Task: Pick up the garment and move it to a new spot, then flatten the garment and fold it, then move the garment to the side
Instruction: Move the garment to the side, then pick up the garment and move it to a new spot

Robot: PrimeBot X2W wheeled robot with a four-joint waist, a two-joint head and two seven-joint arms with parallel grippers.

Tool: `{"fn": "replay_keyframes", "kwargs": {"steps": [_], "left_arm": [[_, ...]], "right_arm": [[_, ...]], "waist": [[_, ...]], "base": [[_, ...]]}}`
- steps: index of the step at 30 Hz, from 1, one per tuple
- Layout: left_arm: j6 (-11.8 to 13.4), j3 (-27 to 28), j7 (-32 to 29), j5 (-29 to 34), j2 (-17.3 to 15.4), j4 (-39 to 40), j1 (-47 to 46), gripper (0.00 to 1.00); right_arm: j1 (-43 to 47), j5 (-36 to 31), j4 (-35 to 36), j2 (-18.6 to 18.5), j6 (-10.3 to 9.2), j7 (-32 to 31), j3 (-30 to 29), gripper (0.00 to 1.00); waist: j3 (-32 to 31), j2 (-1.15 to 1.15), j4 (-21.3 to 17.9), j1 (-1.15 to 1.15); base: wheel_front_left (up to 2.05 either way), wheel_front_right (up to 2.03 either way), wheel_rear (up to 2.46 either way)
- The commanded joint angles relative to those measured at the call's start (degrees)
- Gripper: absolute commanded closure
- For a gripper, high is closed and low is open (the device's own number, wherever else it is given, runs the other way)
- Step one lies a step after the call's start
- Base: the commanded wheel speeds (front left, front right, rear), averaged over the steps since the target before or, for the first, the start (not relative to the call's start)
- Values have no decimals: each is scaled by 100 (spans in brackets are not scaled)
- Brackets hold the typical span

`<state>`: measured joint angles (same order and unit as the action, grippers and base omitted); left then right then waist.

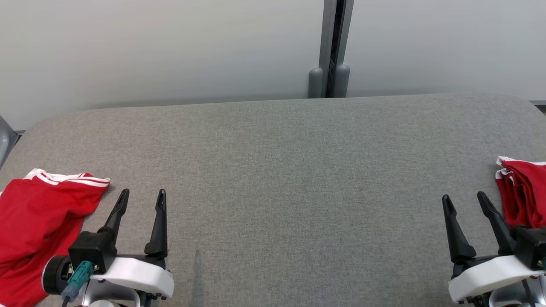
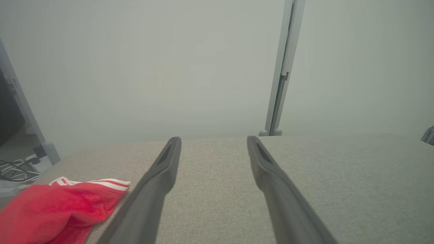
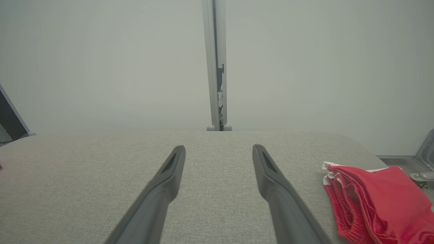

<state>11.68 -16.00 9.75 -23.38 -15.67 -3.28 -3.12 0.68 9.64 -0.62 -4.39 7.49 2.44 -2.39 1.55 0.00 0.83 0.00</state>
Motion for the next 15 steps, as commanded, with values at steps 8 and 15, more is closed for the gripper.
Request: {"fn": "replay_keyframes", "kwargs": {"steps": [8,15], "left_arm": [[45,-1,2,-50,-57,-13,-17,0],[67,-8,9,-80,-77,-28,-48,0]], "right_arm": [[35,-58,56,9,1,-20,-25,0],[13,-72,54,26,1,-13,-10,0]], "waist": [[42,0,23,0],[54,0,18,0]], "base": [[0,0,0],[0,0,0]]}}
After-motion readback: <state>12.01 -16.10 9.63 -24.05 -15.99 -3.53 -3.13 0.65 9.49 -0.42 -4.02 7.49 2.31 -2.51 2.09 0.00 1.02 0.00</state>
